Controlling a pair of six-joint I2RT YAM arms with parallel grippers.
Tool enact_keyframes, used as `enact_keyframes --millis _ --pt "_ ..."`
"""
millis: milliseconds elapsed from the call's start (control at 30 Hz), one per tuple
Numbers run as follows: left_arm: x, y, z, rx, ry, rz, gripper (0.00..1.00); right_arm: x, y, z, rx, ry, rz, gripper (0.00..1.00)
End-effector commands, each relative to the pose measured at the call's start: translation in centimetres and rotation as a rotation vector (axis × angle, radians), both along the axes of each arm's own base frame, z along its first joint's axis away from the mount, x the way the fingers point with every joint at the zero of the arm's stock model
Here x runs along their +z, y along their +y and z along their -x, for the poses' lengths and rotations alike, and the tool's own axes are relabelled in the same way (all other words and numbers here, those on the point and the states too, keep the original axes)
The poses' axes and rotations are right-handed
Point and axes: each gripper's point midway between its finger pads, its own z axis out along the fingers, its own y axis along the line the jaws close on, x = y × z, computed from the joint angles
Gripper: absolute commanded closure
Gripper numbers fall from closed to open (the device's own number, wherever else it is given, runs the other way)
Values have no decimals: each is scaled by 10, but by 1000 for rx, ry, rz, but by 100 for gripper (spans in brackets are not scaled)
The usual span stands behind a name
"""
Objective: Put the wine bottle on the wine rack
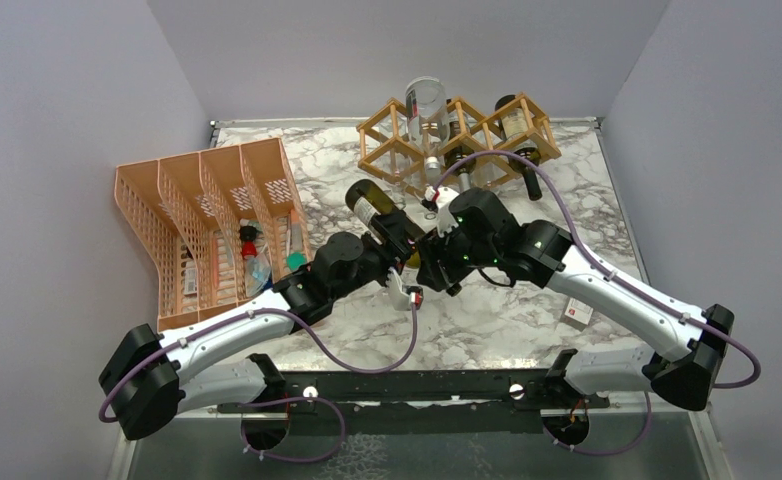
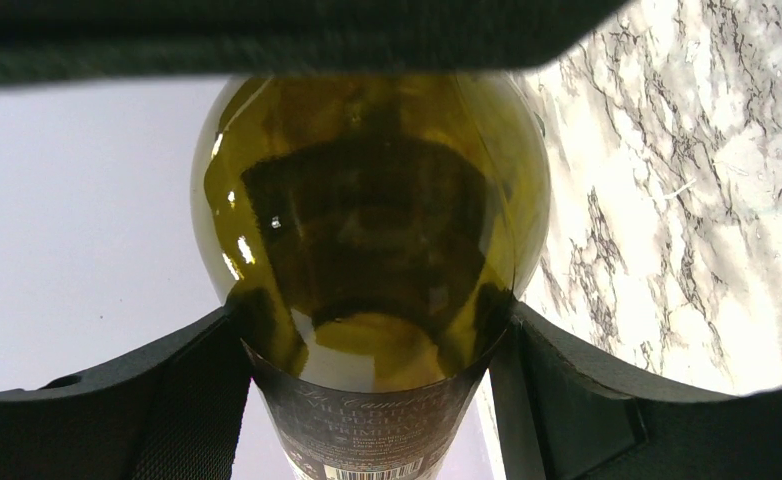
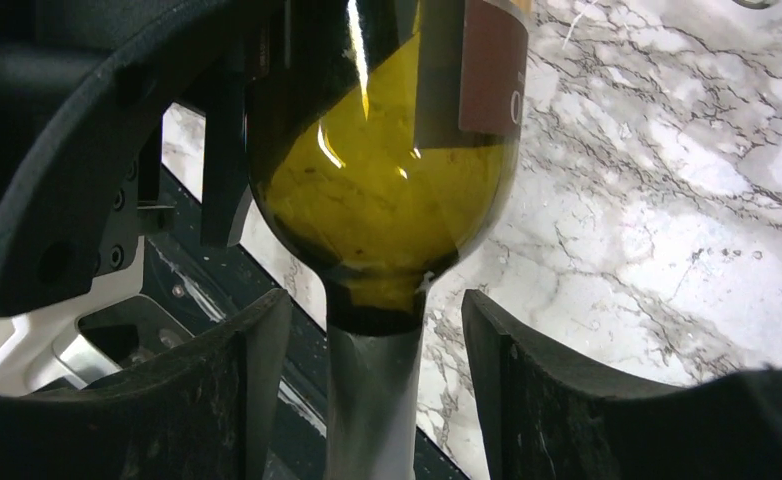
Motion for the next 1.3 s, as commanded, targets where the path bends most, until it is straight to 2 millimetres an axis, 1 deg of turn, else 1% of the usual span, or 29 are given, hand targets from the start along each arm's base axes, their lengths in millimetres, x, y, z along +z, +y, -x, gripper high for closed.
enact_keyframes --millis 0,200,333,400,433,500,533,567,600,633,667,700,733,867,967,1133,1267 --pt "71 -4 0 -11 -148 137 88 -7 14 -1 42 0 -28 35" --pt "74 -5 1 -13 -139 154 88 -24 15 1 46 27 -8 40" --pt "79 -6 3 -21 -122 186 88 -30 14 1 43 35 -1 45" --pt "81 -6 4 -22 -115 198 88 -31 14 1 42 35 -1 55" --pt "81 -6 4 -23 -113 201 87 -30 14 1 41 31 -3 65" --pt "80 -6 5 -23 -107 204 84 -27 14 -2 35 15 -11 86" --pt "81 -5 5 -21 -107 208 80 -24 14 -4 29 3 -17 96" --pt "81 -4 6 -20 -106 211 74 -21 14 -6 21 -12 -23 99" --pt "80 -3 5 -16 -102 212 64 -17 14 -8 12 -27 -29 99" --pt "79 -3 6 -15 -99 218 45 -11 13 -11 0 -48 -40 99" --pt "80 -1 6 -12 -100 226 31 -5 12 -13 -8 -65 -50 99" --pt "79 -1 7 -11 -99 232 7 0 12 -15 -19 -83 -58 99" --pt "79 0 7 -7 -97 236 2 6 10 -18 -32 -103 -65 99" --pt "75 5 7 12 -77 244 1 33 0 -33 -113 -196 -81 99" --pt "76 7 10 10 -71 256 1 58 -10 -48 -188 -282 -88 99" --pt "89 9 14 5 -37 328 1 106 -29 -73 -321 -443 -90 99" --pt "103 11 19 15 67 473 1 134 -39 -96 -392 -550 -45 99"
